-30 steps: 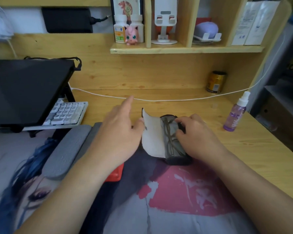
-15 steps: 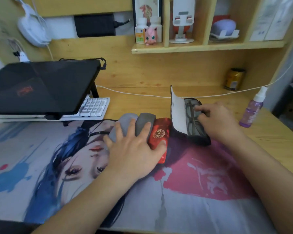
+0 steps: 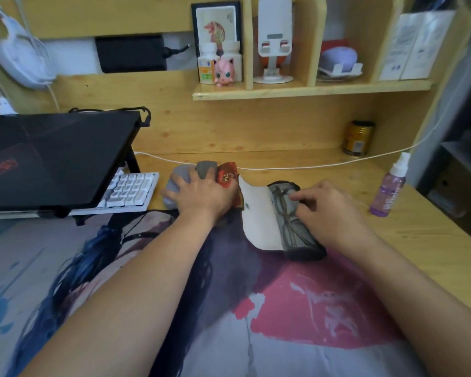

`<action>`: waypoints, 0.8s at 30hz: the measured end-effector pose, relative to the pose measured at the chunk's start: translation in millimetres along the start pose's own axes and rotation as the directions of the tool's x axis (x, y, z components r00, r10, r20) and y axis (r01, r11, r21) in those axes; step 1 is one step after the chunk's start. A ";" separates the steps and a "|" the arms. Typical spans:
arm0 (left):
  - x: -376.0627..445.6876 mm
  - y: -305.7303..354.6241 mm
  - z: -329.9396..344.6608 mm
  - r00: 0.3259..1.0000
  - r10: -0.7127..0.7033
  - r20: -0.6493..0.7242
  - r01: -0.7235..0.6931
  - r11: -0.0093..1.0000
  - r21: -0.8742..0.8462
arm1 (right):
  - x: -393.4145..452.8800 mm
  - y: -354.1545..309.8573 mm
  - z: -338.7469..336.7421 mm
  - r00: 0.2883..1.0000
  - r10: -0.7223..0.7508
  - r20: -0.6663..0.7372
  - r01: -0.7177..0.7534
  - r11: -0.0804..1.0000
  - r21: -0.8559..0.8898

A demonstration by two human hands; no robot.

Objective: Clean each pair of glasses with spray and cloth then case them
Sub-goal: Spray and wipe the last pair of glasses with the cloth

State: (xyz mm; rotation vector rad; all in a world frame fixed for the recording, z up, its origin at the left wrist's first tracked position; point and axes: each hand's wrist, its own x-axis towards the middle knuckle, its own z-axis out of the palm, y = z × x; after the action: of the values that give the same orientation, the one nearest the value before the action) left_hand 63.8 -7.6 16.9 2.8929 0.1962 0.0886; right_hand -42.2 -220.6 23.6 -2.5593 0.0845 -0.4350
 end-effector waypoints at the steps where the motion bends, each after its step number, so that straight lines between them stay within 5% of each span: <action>1: 3.1 0.1 -1.1 1.000 0.001 0.015 -0.001 1.000 0.002 | -1.6 -1.9 1.5 1.000 -0.009 0.012 0.008 1.000 0.003; 6: 8.7 -8.8 -5.7 0.994 0.108 0.003 -0.107 0.986 -0.131 | -11.7 -12.0 7.7 0.997 -0.043 0.065 0.041 0.999 0.021; 9: -17.3 -25.3 -21.0 0.945 0.146 -0.292 -0.280 0.820 -0.498 | -19.5 -20.6 13.4 0.995 -0.042 0.094 0.041 0.999 0.007; 11: -35.9 -37.3 -33.1 0.938 0.133 -0.319 -0.314 0.718 -0.622 | -22.6 -28.4 16.6 0.991 -0.050 0.122 0.051 0.999 -0.007; 13: -53.5 -46.3 -37.3 0.907 0.255 -0.336 -0.410 0.716 -0.565 | -23.0 -33.3 17.6 0.986 -0.084 0.142 0.083 0.996 0.012; 17: -82.4 -40.4 -33.2 0.720 0.630 -0.291 -0.675 0.733 -0.082 | -17.8 -30.0 14.4 0.992 -0.081 0.097 0.075 0.995 0.065; 20: -96.4 -29.3 -28.8 0.772 0.611 -0.176 -0.636 0.745 -0.202 | -16.8 -29.0 11.2 0.997 -0.067 -0.031 0.070 0.994 0.087; 24: -100.7 -22.6 -23.9 0.925 0.333 -0.182 -0.379 0.834 -0.401 | -27.1 -48.1 20.0 0.982 -0.185 -0.043 0.183 0.982 -0.052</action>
State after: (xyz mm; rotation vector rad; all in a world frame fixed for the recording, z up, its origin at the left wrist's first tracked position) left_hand -40.5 5.6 30.3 2.4436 -0.3163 0.3091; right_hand -62.7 -165.6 24.8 -2.6151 -0.1271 -0.5702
